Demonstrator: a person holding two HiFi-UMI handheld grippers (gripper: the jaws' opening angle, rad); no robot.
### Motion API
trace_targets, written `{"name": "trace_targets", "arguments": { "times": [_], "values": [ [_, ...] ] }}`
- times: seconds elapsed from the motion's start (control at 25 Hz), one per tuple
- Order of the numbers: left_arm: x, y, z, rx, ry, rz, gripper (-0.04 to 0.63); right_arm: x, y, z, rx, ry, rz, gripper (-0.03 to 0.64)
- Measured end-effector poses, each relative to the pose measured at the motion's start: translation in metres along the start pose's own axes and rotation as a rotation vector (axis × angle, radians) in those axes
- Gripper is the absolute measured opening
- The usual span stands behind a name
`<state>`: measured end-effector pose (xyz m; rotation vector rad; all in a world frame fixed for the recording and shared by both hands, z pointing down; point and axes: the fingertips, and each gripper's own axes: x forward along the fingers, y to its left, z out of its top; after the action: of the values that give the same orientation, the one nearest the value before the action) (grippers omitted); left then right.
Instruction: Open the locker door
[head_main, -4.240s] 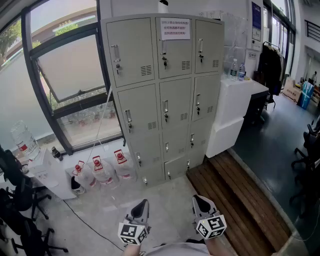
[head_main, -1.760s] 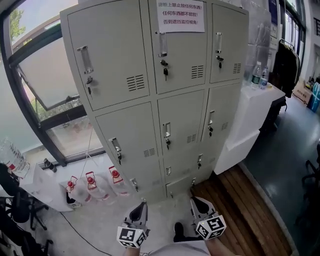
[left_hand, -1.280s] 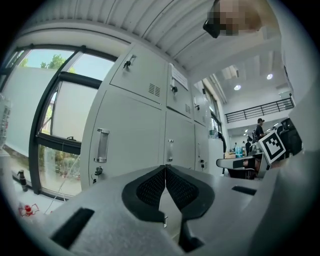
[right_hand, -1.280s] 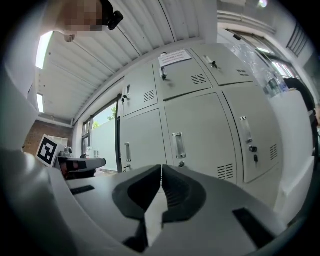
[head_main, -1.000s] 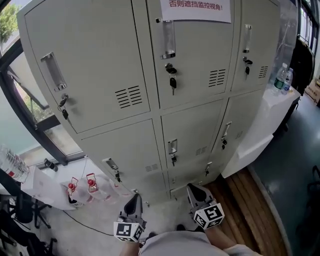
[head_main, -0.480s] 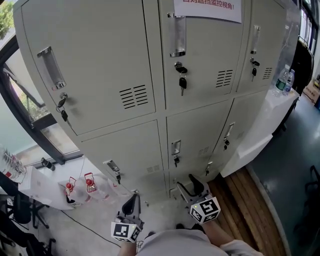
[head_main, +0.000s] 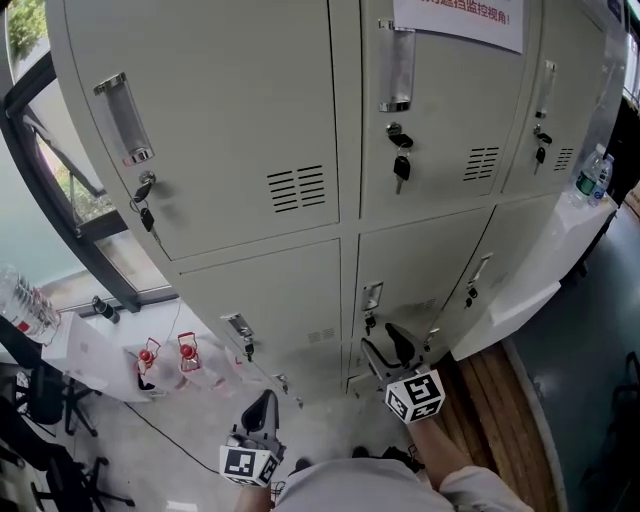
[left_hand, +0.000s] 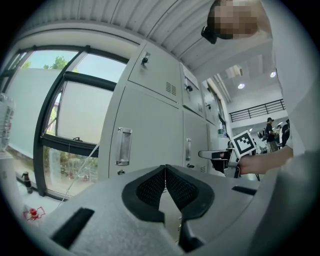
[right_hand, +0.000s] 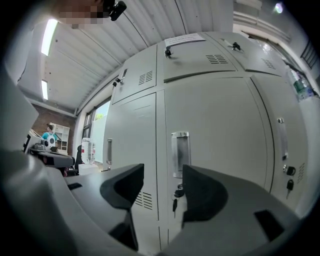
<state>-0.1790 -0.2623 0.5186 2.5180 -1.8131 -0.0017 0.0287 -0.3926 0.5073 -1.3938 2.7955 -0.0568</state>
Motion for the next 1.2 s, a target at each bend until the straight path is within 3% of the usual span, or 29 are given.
{"name": "trace_targets", "arguments": {
  "times": [0.76,1.2],
  "values": [
    [-0.019,0.024,-0.007,0.001,0.032,0.168,0.011,0.069,-0.007,0.009,-0.057,-0.028,0.086,0.213],
    [-0.021,0.023,-0.006,0.013,0.032,0.174,0.011,0.063,-0.001,0.011,-0.034,-0.036,0.097,0.213]
  ]
}}
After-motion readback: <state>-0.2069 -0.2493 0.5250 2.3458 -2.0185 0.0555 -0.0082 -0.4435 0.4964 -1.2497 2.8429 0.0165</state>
